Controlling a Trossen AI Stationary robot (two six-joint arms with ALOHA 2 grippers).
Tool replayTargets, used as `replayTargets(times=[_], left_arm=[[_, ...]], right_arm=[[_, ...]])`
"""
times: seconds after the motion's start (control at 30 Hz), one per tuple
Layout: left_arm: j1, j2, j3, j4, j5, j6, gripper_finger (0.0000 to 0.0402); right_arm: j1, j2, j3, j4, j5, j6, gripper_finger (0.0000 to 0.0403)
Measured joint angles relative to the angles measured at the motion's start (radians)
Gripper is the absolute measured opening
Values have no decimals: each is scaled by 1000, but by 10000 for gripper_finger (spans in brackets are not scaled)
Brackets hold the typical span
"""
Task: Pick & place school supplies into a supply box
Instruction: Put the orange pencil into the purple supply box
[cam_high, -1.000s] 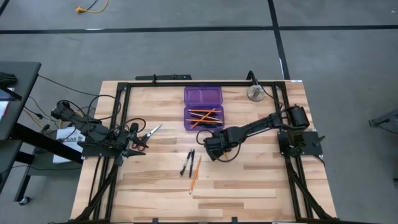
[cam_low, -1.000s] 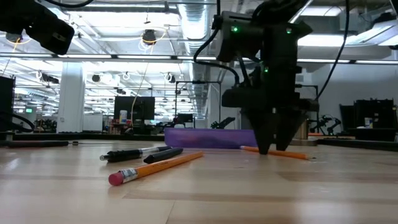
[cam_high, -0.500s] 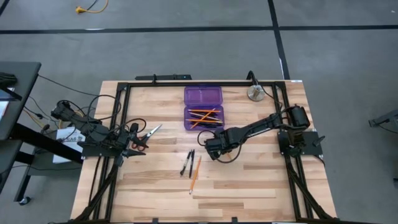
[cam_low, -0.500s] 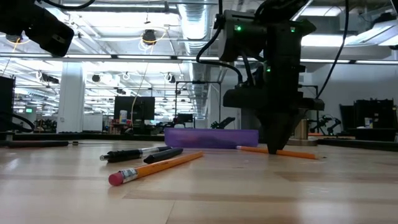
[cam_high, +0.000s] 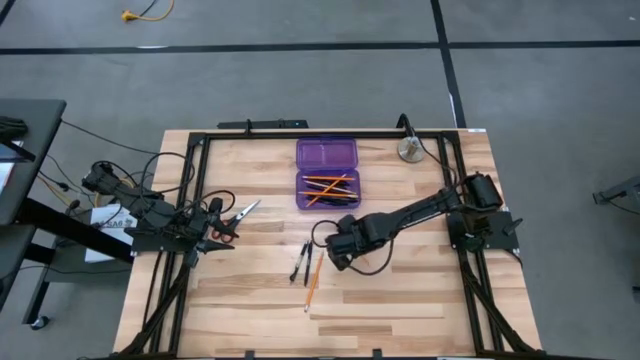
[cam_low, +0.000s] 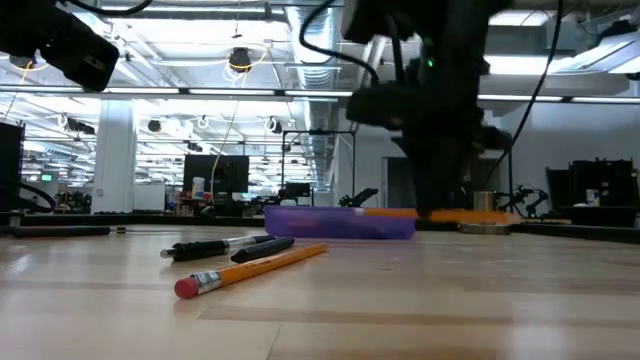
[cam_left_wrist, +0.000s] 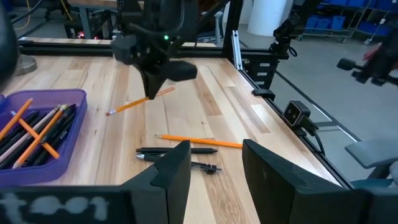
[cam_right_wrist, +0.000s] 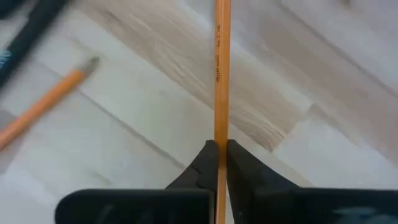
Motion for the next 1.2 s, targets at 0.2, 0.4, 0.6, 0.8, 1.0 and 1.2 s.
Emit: replayTargets(times=[0.2, 0.4, 0.6, 0.8, 1.0, 1.2], left_arm=[[0, 0, 0, 0, -2, 0, 132], [0, 0, 0, 0, -9, 0, 132], [0, 0, 0, 0, -12, 1, 132], [0, 0, -1, 0, -12, 1, 132], [0, 0, -1, 0, -12, 2, 132], [0, 0, -1, -1, -12, 2, 132]], right_arm=[[-11, 1, 130, -99, 88, -88, 1], [-86, -2, 265, -168, 181, -295, 1], [-215, -2, 315, -163, 184, -549, 1], [-364, -2, 315, -135, 122, -681, 0], [-446, -2, 289, 40, 47, -783, 3], [-468, 36, 260, 24, 9, -823, 2]])
